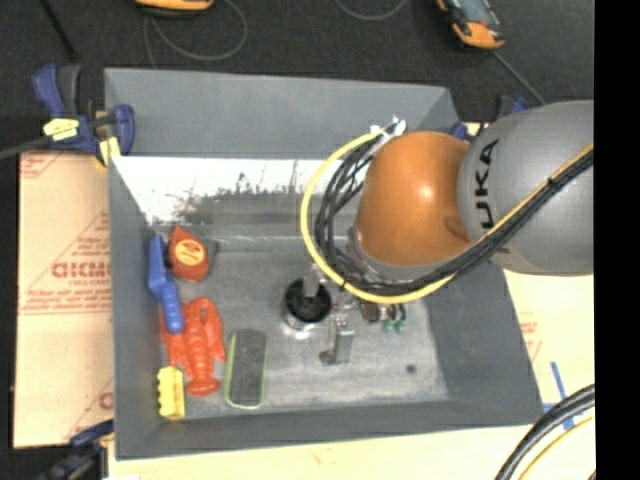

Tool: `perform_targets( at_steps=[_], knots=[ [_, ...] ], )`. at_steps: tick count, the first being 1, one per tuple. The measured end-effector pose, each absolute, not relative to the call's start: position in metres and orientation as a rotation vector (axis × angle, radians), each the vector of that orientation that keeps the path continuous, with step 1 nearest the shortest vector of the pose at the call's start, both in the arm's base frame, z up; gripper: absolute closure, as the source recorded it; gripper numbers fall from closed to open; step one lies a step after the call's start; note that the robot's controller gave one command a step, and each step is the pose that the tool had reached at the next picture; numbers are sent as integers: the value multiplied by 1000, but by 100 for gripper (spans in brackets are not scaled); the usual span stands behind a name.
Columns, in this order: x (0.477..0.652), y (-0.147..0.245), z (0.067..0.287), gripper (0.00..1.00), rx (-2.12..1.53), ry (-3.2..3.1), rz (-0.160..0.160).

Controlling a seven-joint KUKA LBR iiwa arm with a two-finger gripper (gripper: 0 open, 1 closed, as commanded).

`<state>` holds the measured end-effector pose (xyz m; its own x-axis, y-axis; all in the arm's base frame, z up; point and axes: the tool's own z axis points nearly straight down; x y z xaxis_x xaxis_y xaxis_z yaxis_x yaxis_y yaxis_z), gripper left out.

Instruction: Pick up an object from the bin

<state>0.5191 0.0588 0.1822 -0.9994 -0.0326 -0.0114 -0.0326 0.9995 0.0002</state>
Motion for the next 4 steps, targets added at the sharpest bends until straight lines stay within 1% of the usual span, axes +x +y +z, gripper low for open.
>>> perform_targets(
  at_steps=[1,2,3,4],
  knots=[
    [546,57,126,0,-233,3125,-1],
    [560,18,94,100,-179,3129,3],
    [560,18,94,100,-178,3129,3],
    [559,-7,200,100,-137,3136,0]
  ],
)
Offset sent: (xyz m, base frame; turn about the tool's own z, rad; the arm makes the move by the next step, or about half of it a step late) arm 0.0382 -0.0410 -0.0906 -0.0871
